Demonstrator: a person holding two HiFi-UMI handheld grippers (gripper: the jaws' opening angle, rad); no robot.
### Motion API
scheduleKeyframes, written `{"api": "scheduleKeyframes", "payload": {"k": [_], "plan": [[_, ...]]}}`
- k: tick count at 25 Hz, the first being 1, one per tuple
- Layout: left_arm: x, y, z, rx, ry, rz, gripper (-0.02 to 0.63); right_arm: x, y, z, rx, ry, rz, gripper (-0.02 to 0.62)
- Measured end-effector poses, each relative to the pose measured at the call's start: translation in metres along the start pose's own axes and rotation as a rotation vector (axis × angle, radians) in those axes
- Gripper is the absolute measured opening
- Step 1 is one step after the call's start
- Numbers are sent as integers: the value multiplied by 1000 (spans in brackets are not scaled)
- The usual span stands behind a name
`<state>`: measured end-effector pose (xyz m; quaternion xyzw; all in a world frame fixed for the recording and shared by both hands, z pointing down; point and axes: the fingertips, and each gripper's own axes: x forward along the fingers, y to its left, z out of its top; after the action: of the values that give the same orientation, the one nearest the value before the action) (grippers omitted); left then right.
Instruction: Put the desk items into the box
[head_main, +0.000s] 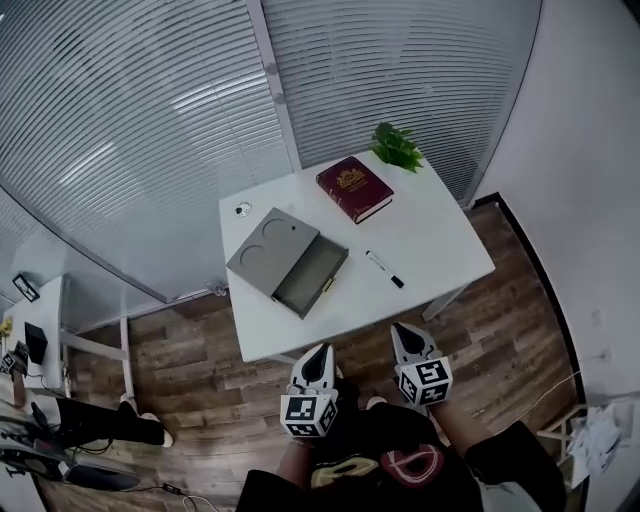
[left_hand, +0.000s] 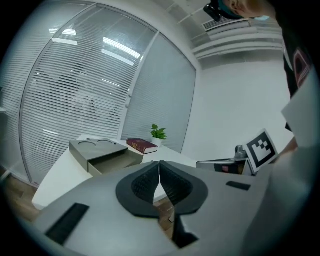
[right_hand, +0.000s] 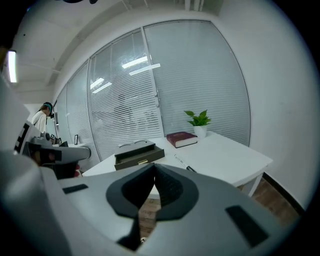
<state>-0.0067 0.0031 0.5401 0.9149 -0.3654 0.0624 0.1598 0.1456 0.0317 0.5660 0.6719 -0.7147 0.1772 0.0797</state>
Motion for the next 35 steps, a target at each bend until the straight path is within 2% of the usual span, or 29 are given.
{"api": "scheduleKeyframes", "payload": {"k": [8, 21, 27, 32, 35], "plan": [[40, 40, 11, -2, 16, -35, 18, 45, -10, 15, -15, 6, -60, 12], [81, 91, 20, 3, 64, -108, 18, 97, -15, 13, 42, 58, -154, 12], [88, 93, 22, 19, 74, -128, 18, 98, -18, 7, 35, 87, -169, 14], [96, 92, 22, -5, 75, -110, 18, 105, -33, 9, 23, 128, -160, 17], [102, 89, 23, -25, 70, -91, 18, 110, -45, 13, 15, 150, -142, 71]]}}
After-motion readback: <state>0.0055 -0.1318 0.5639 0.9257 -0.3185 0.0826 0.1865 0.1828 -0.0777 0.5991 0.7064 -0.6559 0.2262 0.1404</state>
